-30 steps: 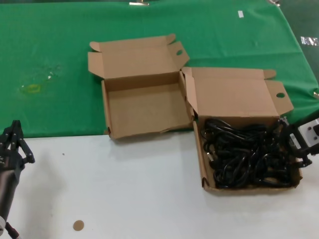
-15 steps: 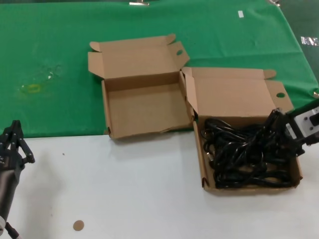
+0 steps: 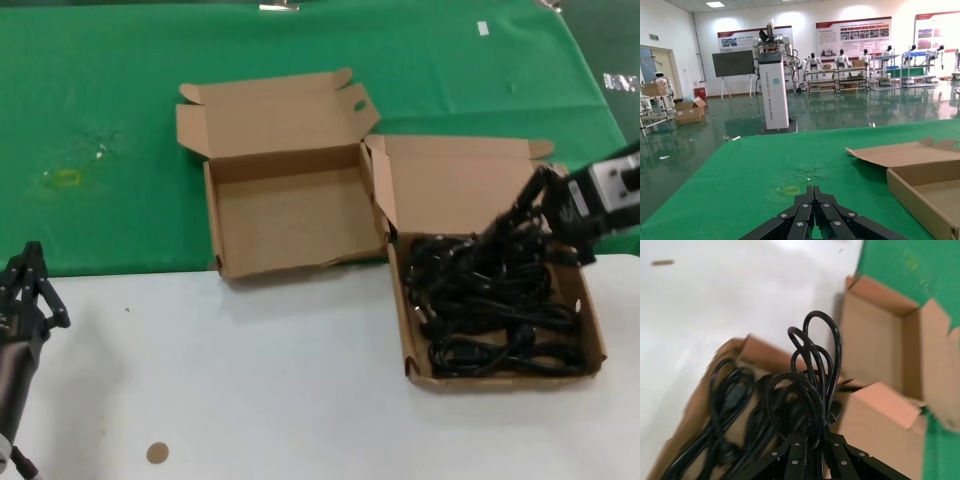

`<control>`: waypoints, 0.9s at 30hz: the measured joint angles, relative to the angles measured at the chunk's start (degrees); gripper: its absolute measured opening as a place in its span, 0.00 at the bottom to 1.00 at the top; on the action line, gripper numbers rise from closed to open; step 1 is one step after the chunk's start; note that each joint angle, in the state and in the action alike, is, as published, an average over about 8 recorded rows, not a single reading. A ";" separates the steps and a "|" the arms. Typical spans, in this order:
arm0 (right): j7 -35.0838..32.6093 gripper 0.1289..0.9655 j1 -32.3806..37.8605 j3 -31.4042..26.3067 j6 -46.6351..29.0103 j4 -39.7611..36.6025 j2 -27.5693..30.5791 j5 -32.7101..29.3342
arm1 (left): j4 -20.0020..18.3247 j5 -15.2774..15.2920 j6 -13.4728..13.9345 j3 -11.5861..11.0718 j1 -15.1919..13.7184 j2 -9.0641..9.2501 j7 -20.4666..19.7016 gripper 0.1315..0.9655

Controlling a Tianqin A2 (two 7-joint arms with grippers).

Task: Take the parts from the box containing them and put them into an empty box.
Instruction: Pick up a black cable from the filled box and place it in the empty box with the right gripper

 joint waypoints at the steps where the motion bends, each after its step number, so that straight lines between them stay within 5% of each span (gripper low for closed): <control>1: 0.42 0.08 0.56 0.04 -0.13 0.06 -0.32 0.10 | 0.00 0.00 0.00 0.00 0.00 0.00 0.00 0.02; 27: 5.39 0.07 9.15 -5.03 11.04 -8.99 -20.48 -4.78 | 0.00 0.00 0.00 0.00 0.00 0.00 0.00 0.02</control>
